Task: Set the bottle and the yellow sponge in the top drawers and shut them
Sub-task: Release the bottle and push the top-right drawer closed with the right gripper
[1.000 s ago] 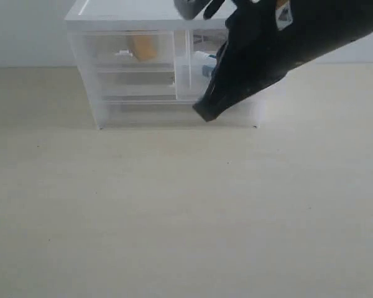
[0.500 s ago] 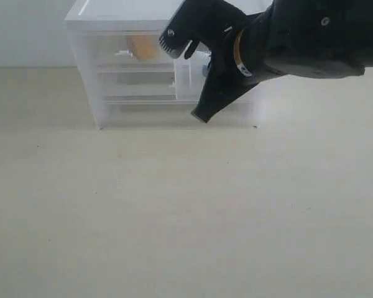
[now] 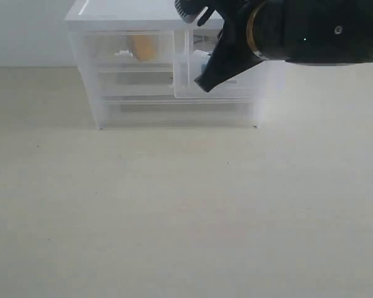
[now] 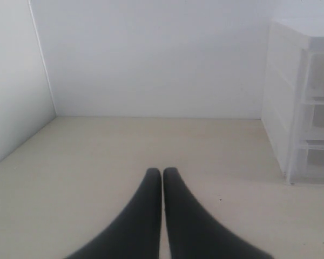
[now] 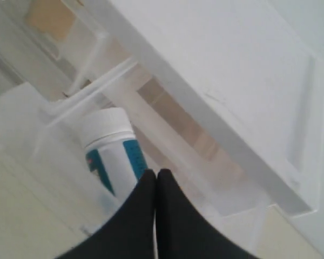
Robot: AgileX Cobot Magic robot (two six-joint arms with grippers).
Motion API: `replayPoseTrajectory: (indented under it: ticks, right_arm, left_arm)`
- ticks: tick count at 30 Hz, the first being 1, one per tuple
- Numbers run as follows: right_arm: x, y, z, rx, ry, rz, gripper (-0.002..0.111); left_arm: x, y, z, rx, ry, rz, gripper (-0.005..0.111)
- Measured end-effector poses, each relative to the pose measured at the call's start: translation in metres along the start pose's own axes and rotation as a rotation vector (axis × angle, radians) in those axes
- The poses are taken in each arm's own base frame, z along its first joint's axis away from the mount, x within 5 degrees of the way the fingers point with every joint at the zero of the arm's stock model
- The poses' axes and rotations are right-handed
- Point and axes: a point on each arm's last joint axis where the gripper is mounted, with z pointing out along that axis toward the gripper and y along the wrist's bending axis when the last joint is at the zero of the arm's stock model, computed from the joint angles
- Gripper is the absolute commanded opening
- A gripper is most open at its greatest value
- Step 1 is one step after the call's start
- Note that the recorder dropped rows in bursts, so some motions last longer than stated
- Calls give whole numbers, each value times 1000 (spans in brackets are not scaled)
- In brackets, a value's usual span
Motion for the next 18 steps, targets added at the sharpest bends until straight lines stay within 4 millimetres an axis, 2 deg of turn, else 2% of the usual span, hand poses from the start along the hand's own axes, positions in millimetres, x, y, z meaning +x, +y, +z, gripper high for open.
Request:
replayPoseTrajectory:
  ticks: [5, 8, 14, 18]
  right_arm:
    - [-14, 17, -29, -127, -21, -22, 0]
    - [-16, 24, -34, -188, -32, -79, 0]
    - [11, 22, 6, -189, 91, -92, 0]
    - [18, 10, 22, -184, 57, -41, 0]
  left_arm:
    - [0, 0, 0, 0, 0, 0, 4]
    - [0, 0, 0, 0, 0, 0, 4]
    - [0, 0, 0, 0, 0, 0, 4]
    - [0, 0, 0, 0, 0, 0, 4]
